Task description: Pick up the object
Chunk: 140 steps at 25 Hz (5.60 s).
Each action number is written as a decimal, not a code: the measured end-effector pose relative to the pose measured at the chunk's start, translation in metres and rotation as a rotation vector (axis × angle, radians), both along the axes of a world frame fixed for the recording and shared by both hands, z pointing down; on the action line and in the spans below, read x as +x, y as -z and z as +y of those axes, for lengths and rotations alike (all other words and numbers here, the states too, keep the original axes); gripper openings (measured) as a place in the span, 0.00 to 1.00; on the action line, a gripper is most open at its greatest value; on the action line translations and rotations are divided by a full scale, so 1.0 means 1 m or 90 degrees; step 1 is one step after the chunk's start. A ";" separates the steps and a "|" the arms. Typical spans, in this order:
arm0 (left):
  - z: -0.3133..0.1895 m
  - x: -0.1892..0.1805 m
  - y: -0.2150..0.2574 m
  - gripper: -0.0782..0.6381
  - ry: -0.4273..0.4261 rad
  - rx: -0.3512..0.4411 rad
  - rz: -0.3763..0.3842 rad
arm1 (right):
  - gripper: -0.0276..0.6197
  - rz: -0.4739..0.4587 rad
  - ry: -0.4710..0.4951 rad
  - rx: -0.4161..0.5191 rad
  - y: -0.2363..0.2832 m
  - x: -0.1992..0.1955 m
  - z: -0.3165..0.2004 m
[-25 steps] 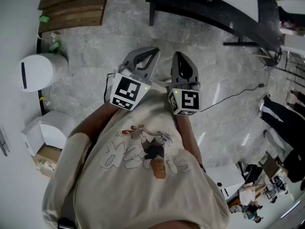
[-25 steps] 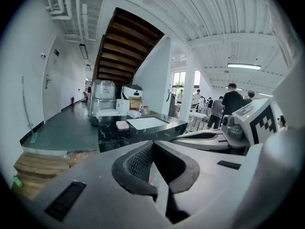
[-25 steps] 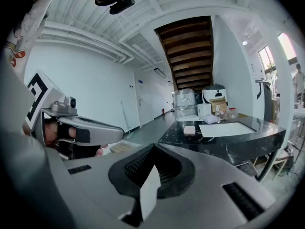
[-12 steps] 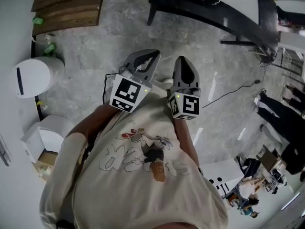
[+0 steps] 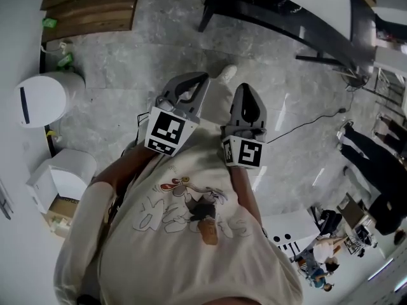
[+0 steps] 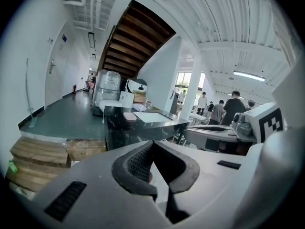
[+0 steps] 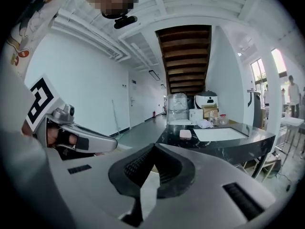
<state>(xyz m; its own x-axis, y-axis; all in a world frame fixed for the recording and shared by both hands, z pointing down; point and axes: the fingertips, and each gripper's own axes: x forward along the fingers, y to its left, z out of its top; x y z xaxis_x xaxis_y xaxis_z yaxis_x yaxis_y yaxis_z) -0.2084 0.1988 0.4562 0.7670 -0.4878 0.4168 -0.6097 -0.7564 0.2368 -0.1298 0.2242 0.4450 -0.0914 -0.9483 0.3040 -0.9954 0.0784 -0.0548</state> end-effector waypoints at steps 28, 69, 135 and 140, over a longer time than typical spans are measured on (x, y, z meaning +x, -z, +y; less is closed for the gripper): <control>-0.176 0.223 0.029 0.13 0.009 0.065 -0.113 | 0.05 -0.095 0.052 -0.039 -0.005 0.222 -0.192; -0.410 0.244 -0.092 0.33 0.087 -0.229 -0.127 | 0.22 -0.079 -0.098 -0.143 -0.055 0.236 -0.344; -0.418 0.214 -0.112 0.15 0.100 -0.181 -0.144 | 0.10 -0.071 -0.147 -0.115 -0.063 0.226 -0.353; -0.406 0.210 -0.106 0.15 0.119 -0.178 -0.141 | 0.10 -0.068 -0.134 -0.109 -0.060 0.229 -0.342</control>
<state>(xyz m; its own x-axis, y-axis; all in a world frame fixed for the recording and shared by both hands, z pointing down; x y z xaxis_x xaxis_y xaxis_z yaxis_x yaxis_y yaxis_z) 0.0014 -0.2073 0.5618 0.5529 -0.4549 0.6981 -0.7897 -0.5533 0.2650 0.0989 -0.1179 0.5048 0.0612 -0.8857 0.4602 -0.9768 -0.1480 -0.1550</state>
